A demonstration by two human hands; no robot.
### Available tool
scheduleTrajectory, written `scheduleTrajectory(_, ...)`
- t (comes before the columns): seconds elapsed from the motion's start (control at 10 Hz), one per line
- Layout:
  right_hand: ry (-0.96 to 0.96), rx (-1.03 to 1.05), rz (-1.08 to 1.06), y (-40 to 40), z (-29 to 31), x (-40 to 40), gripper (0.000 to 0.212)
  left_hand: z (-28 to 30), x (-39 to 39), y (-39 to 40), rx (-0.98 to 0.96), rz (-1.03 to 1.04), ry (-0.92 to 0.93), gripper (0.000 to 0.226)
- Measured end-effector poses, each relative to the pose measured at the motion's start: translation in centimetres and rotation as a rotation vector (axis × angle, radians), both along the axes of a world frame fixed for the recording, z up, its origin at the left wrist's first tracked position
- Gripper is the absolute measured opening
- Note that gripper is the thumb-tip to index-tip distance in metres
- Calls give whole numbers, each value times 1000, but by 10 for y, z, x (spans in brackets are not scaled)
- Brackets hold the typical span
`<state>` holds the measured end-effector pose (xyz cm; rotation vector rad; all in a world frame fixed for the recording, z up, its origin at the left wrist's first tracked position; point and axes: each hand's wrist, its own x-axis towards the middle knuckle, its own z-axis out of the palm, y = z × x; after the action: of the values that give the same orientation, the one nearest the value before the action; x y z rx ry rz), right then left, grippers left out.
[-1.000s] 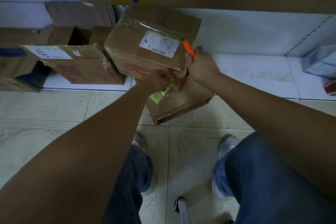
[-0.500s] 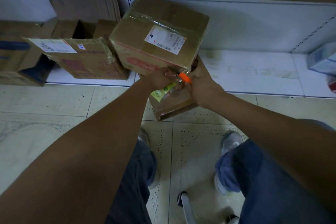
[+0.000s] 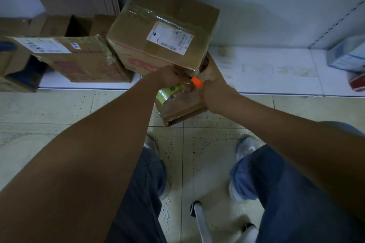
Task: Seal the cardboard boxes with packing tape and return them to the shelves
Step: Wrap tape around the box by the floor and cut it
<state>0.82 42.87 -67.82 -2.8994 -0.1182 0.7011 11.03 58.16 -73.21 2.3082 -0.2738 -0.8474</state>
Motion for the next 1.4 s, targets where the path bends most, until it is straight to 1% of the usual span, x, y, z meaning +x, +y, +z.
scheduleTrajectory(0.1, 55, 7, -15, -8, -22, 4, 33, 1, 0, 2, 24, 14, 3, 13)
scheduleTrajectory(0.2, 260, -23, -47, -16, -26, -5, 24, 6, 5, 17, 96, 59, 44, 8)
scheduleTrajectory(0.3, 362, -133, -137, -27, -10, -8, 12, 10, 15, 31, 7, 177, 100, 10)
scheduleTrajectory(0.4, 77, -32, -116, -39, 8, 3, 25, 20, 6, 36, 31, 135, 112, 13)
scheduleTrajectory(0.5, -240, 127, -131, -36, 15, 24, 30, 22, -3, 37, 50, 98, 49, 21)
scheduleTrajectory(0.6, -366, 168, -144, -19, 1, 50, 42, 26, -9, 41, 68, 122, -50, 34)
scheduleTrajectory(0.7, -344, 164, -153, -5, -21, 61, 49, 29, -14, 47, 33, 200, -51, 34)
scheduleTrajectory(0.8, -370, 170, -181, -3, -41, 66, 48, 32, -11, 55, -15, 268, -94, 27)
scheduleTrajectory(0.9, -381, 183, -251, -8, -50, 71, 55, 45, 1, 74, -86, 456, -157, 21)
scheduleTrajectory(1.0, -363, 237, -284, -14, -53, 74, 62, 60, 20, 101, -198, 693, -272, 21)
scheduleTrajectory(1.1, -351, 333, -284, -19, -53, 77, 63, 68, 34, 119, -344, 979, -411, 33)
scheduleTrajectory(1.2, -387, 302, -242, -21, -55, 78, 58, 62, 40, 126, -467, 1076, -364, 27)
scheduleTrajectory(1.3, -423, 237, -245, -22, -60, 78, 48, 59, 50, 129, -528, 1071, -322, 26)
scheduleTrajectory(1.4, -432, 210, -335, -29, -61, 82, 38, 68, 57, 137, -487, 1129, -244, 25)
